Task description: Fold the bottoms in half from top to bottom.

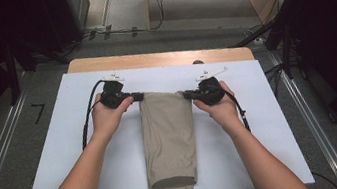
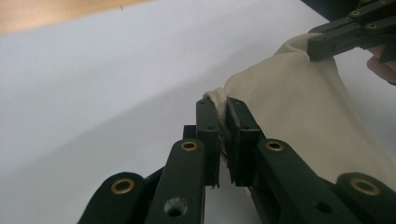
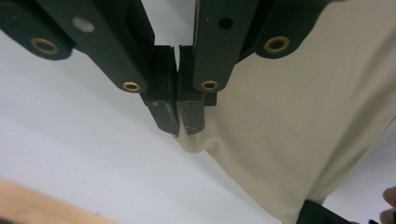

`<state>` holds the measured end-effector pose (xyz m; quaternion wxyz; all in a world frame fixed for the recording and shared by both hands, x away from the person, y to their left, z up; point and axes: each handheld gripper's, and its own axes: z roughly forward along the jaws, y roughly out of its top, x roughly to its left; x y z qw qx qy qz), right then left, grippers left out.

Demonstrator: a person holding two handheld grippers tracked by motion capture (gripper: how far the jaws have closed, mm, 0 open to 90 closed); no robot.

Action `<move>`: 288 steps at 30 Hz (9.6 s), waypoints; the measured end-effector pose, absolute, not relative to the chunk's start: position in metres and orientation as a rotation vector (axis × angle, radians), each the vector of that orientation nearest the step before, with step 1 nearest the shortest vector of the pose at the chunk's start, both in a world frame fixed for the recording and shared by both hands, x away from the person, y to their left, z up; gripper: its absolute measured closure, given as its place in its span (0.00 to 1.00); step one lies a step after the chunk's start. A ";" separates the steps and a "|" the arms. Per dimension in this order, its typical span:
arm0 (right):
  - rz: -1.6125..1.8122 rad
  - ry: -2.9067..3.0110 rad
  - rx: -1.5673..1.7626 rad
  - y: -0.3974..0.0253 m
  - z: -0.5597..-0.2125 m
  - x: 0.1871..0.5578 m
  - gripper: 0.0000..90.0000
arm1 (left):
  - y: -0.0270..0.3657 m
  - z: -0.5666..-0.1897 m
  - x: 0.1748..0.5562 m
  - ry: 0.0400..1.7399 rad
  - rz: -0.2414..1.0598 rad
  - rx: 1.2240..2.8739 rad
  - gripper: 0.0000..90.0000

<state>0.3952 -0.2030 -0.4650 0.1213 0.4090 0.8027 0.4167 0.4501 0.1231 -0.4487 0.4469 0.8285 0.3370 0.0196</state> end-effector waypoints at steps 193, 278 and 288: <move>1.523 2.286 1.009 -0.207 -0.466 0.161 0.00 | 0.146 -0.457 0.219 0.508 0.024 2.002 0.00; 1.141 2.418 1.383 -0.202 -0.515 0.443 0.94 | 0.114 -0.505 0.477 1.015 0.056 2.135 1.00; 1.089 2.421 1.303 -0.199 -0.505 0.443 0.95 | 0.115 -0.488 0.484 0.991 0.054 2.104 1.00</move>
